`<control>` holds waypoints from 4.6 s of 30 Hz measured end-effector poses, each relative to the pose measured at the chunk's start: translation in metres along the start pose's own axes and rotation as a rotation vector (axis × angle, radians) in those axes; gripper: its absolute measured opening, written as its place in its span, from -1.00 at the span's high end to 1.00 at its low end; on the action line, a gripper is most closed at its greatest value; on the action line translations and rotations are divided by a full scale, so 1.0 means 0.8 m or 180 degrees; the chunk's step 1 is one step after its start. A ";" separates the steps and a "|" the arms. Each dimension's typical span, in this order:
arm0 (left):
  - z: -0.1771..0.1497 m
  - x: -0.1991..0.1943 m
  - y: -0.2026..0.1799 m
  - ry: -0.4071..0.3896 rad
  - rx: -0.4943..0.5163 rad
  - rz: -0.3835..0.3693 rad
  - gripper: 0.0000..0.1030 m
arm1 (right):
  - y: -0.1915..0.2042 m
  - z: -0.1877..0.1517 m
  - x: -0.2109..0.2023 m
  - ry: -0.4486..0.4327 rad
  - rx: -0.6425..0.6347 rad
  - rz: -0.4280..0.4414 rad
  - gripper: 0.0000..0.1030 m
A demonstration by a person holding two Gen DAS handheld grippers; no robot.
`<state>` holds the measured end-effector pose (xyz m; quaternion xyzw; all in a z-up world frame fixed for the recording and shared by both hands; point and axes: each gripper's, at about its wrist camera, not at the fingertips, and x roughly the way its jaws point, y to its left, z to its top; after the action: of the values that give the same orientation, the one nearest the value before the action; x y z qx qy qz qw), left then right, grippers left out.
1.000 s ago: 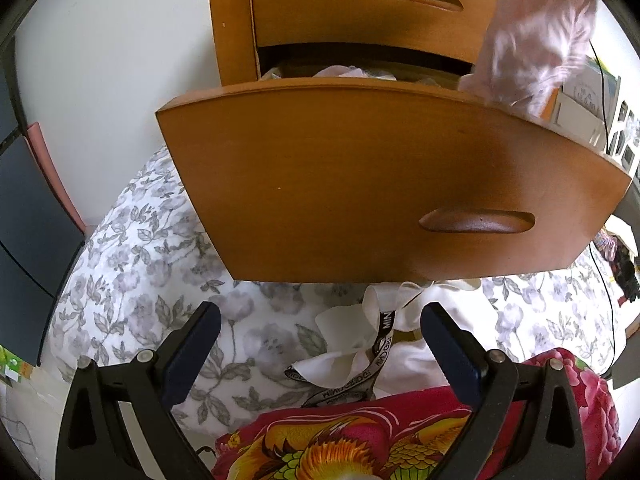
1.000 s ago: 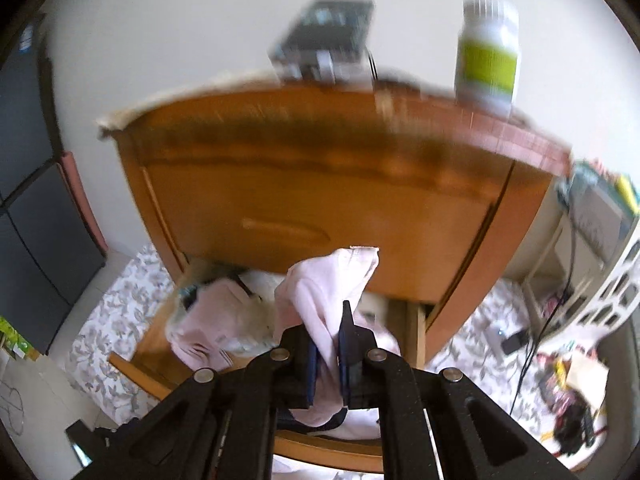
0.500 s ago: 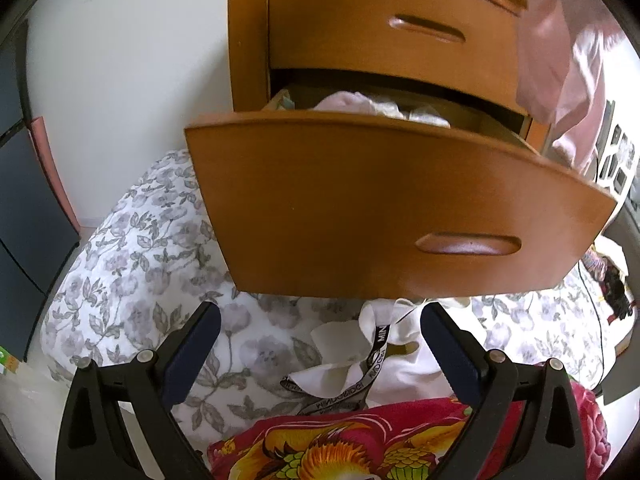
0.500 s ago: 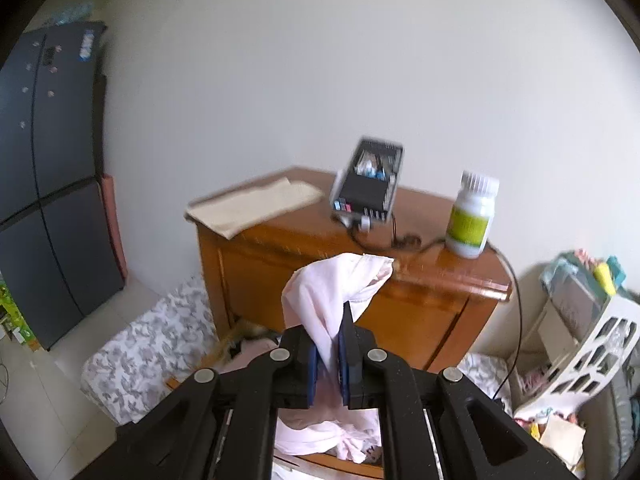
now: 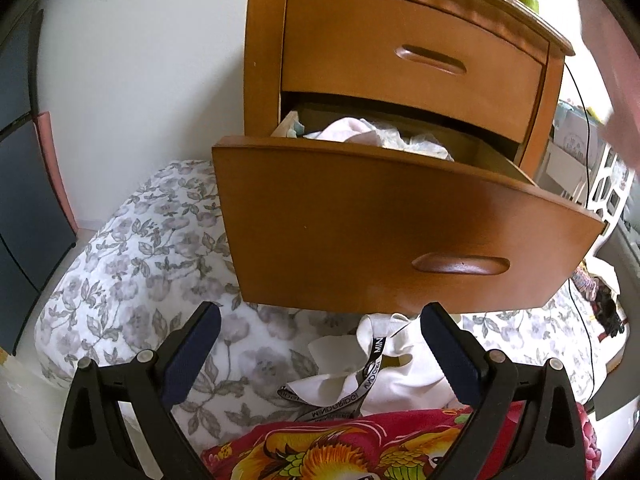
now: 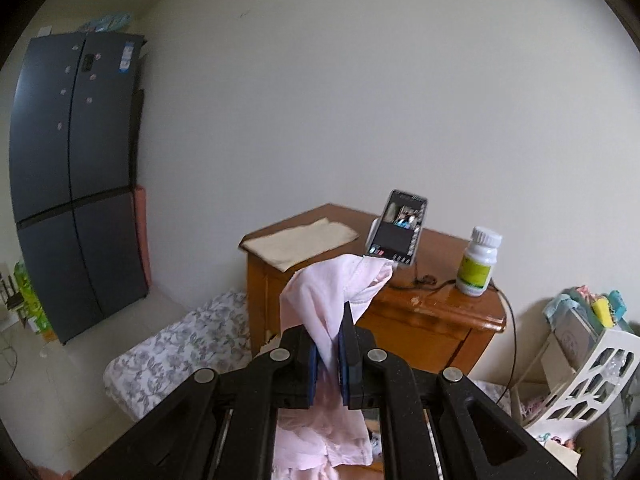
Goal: Take underwear out of drawer
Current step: 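Lift the pink cloth up out of the drawer with the right gripper, then lower the pink cloth onto the bedsheet and open the right gripper, then reach the left gripper into the drawer and grasp a pink sock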
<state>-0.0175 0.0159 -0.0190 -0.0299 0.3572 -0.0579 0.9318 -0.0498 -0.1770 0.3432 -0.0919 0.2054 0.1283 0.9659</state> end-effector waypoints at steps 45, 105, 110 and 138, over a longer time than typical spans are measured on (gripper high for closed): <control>-0.001 -0.007 0.022 -0.0062 -0.0306 -0.0085 -0.94 | 0.083 -0.336 0.305 0.2452 -0.0069 0.0341 0.81; 0.168 -0.049 -0.019 0.0102 0.0337 -0.0176 -1.00 | -0.034 -0.302 0.153 0.0928 0.1174 -0.0597 -1.00; 0.190 -0.030 -0.025 0.0351 0.0429 -0.0131 -0.99 | -0.036 -0.304 0.151 0.0950 0.1210 -0.0582 -1.00; 0.207 0.156 -0.052 0.1741 0.0306 0.0346 -0.95 | -0.056 -0.334 0.169 0.1085 0.1432 -0.0548 -1.00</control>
<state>0.1819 -0.0391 0.0253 0.0502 0.5932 -0.0306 0.8029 -0.0171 -0.2529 0.0514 0.0872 0.3794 -0.0201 0.9209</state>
